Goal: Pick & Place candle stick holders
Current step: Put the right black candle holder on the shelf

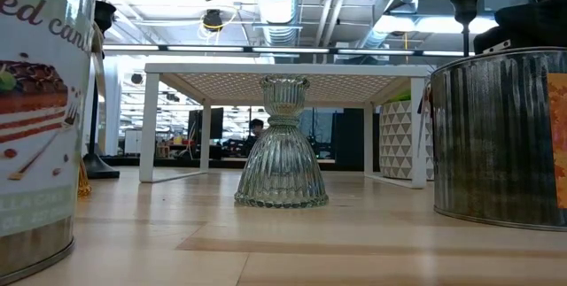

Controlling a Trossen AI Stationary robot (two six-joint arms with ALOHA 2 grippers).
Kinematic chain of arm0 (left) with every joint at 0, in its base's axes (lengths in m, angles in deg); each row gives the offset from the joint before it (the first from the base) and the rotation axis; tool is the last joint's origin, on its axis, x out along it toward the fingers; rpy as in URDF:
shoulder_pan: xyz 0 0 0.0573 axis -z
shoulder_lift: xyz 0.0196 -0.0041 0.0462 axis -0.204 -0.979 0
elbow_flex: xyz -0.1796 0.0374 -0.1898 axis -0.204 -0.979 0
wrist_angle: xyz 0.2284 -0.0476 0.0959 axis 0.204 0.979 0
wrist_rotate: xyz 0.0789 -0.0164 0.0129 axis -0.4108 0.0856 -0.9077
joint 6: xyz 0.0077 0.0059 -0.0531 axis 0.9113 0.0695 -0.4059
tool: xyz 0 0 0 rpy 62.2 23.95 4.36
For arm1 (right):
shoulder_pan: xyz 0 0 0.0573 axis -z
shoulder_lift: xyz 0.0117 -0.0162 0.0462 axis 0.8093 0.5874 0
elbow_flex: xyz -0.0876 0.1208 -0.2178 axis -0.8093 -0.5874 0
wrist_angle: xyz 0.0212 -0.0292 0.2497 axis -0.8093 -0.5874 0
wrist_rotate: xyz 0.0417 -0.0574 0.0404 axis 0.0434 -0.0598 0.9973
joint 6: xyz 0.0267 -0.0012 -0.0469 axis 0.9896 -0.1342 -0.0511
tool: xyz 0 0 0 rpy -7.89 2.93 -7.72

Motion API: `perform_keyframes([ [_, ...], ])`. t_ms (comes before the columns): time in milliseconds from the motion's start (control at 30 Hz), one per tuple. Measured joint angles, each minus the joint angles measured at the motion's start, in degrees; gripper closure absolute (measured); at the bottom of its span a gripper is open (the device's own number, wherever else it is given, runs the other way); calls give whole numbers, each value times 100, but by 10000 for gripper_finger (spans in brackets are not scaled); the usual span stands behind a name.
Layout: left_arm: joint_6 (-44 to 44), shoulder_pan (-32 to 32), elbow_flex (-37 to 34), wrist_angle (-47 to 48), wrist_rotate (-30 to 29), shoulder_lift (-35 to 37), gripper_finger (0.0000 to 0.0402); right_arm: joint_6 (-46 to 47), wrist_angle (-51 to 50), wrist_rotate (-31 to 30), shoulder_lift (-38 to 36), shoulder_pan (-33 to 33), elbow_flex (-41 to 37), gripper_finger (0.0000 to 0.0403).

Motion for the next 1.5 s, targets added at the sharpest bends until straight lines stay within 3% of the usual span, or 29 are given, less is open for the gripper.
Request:
perform_keyframes([
  [167,0,-1,0,-131,-2,0,394,581,9,0,0,2,0,403],
  [1300,18,-2,0,-678,-2,0,394,601,15,-2,0,7,0,403],
  [1433,20,-1,0,-755,-232,1,394,601,15,-2,0,7,0,403],
  [1500,20,0,0,-753,-722,0,394,601,15,-2,-2,7,0,403],
])
